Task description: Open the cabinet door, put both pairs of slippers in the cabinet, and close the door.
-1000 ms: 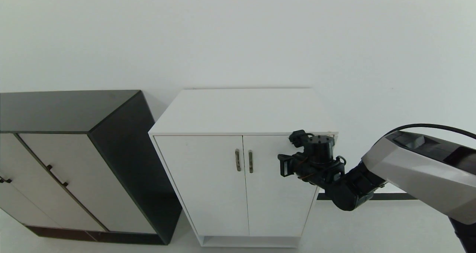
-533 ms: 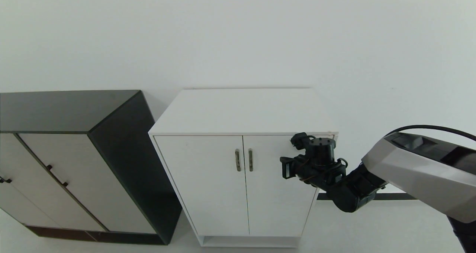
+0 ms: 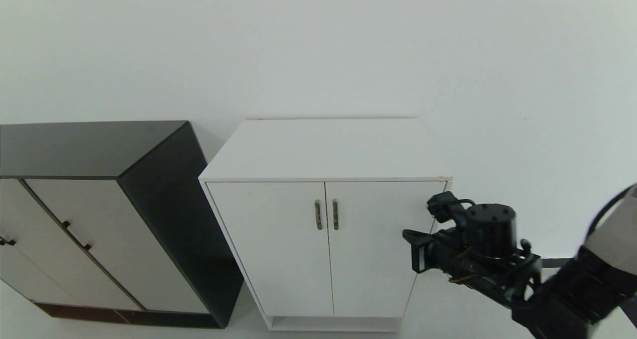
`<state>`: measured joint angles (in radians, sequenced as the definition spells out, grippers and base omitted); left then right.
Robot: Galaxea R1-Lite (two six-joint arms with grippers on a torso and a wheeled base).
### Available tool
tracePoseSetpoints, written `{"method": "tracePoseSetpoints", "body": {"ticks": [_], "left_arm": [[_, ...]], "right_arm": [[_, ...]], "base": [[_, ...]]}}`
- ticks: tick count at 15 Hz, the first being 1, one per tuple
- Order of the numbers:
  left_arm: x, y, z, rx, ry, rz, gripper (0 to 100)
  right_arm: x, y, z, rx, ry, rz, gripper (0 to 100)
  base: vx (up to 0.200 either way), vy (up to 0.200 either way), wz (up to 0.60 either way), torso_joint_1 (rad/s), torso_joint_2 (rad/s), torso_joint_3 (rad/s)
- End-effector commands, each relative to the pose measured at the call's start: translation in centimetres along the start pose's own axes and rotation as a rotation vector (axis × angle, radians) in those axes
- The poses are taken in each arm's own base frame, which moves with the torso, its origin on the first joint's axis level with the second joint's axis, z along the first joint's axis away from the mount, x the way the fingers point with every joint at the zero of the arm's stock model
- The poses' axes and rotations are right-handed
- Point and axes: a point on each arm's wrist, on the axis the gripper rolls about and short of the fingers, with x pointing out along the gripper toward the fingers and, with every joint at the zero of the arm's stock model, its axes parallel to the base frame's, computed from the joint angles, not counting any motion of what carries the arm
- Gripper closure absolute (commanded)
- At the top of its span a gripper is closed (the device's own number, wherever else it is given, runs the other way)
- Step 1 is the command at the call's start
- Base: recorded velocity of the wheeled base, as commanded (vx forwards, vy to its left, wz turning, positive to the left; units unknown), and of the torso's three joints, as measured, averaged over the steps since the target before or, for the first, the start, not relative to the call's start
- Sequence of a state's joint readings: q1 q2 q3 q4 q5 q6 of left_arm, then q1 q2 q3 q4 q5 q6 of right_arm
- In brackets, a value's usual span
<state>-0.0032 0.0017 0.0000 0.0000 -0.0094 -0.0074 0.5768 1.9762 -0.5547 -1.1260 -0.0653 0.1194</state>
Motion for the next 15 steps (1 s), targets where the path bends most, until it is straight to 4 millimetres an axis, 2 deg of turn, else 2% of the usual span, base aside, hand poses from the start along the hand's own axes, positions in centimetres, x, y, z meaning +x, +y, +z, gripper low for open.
{"method": "tracePoseSetpoints", "body": {"ticks": [1,4,5,6,7,9,12,15], "left_arm": [[0.0,0.0,0.0,0.0,0.0,0.0,100],[0.0,0.0,0.0,0.0,0.0,0.0,100],[0.0,0.0,0.0,0.0,0.0,0.0,100],[0.0,0.0,0.0,0.0,0.0,0.0,100],[0.0,0.0,0.0,0.0,0.0,0.0,100],[0.0,0.0,0.0,0.0,0.0,0.0,100],[0.0,0.0,0.0,0.0,0.0,0.0,100],[0.0,0.0,0.0,0.0,0.0,0.0,100]], "right_arm": [[-8.1,-1.6,0.7,0.012,-0.059,-0.113,100],[-13.2,-5.1,-1.1,0.03,-0.029,-0.288,100],[-15.4,-6.6,-2.5,0.001,0.015,-0.385,100],[-15.5,-6.7,-2.6,-0.002,0.018,-0.389,100],[-18.2,-7.6,-2.7,0.01,0.035,-0.469,100],[-21.2,-6.7,-3.3,0.0,0.068,-0.425,100],[-26.5,-4.4,-6.0,-0.007,0.087,-0.358,100],[-29.2,-3.3,-8.3,-0.016,0.038,-0.351,100]], "base": [[0.0,0.0,0.0,0.0,0.0,0.0],[0.0,0.0,0.0,0.0,0.0,0.0],[0.0,0.0,0.0,0.0,0.0,0.0],[0.0,0.0,0.0,0.0,0.0,0.0],[0.0,0.0,0.0,0.0,0.0,0.0],[0.0,0.0,0.0,0.0,0.0,0.0],[0.0,0.0,0.0,0.0,0.0,0.0],[0.0,0.0,0.0,0.0,0.0,0.0]]}}
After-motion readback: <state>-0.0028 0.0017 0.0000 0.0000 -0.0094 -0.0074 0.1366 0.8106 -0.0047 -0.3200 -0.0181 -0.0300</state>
